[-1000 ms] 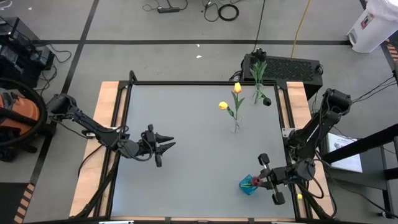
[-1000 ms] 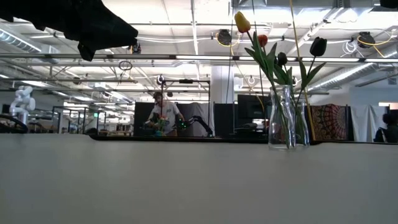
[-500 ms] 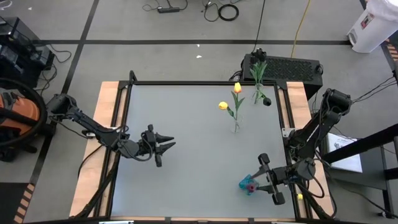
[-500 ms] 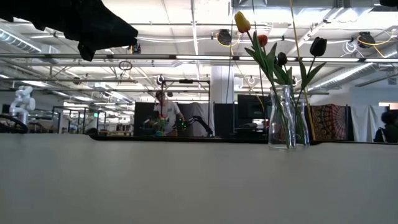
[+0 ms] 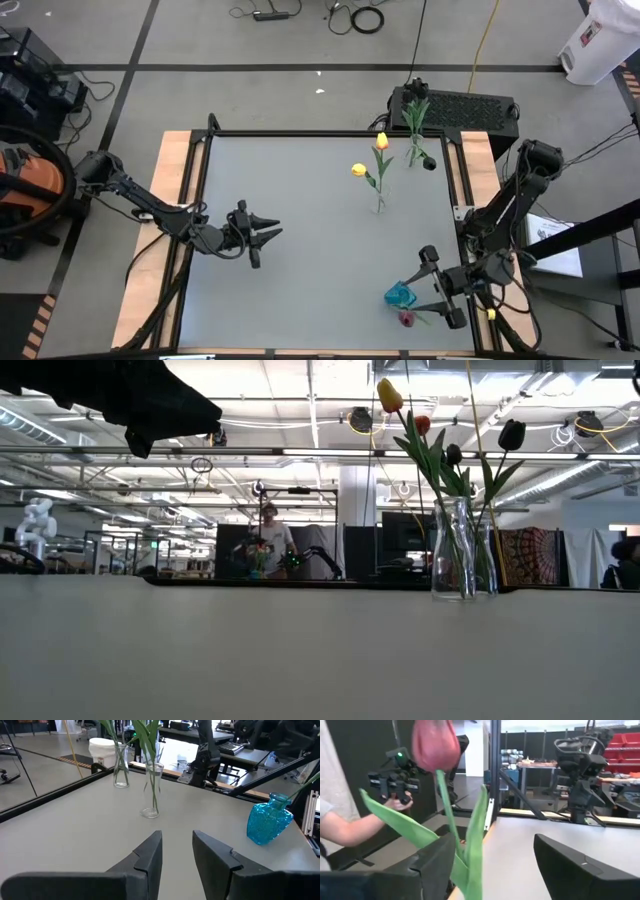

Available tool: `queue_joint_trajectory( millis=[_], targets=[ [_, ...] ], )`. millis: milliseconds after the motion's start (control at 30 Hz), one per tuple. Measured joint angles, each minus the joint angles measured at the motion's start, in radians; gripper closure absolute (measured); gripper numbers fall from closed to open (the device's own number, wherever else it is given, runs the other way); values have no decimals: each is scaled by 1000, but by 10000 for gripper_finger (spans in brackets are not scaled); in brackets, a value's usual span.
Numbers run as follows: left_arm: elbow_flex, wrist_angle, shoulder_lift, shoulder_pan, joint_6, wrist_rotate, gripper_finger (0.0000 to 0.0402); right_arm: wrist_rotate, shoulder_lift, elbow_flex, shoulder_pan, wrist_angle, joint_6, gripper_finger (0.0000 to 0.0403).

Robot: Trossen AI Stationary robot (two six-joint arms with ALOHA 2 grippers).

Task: Sort flowers into vase by color
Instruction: Return to Home Position

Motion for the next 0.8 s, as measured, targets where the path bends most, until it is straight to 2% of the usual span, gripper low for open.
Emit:
queue_joint_trajectory(
  millis=[600, 800],
  targets=[
    [0, 0, 0, 0, 24, -1, 288, 19, -246, 0, 137, -85, -241, 135],
    [0, 0, 0, 0, 114, -8, 288, 154, -350, 0, 166, -191, -334, 135]
  ],
)
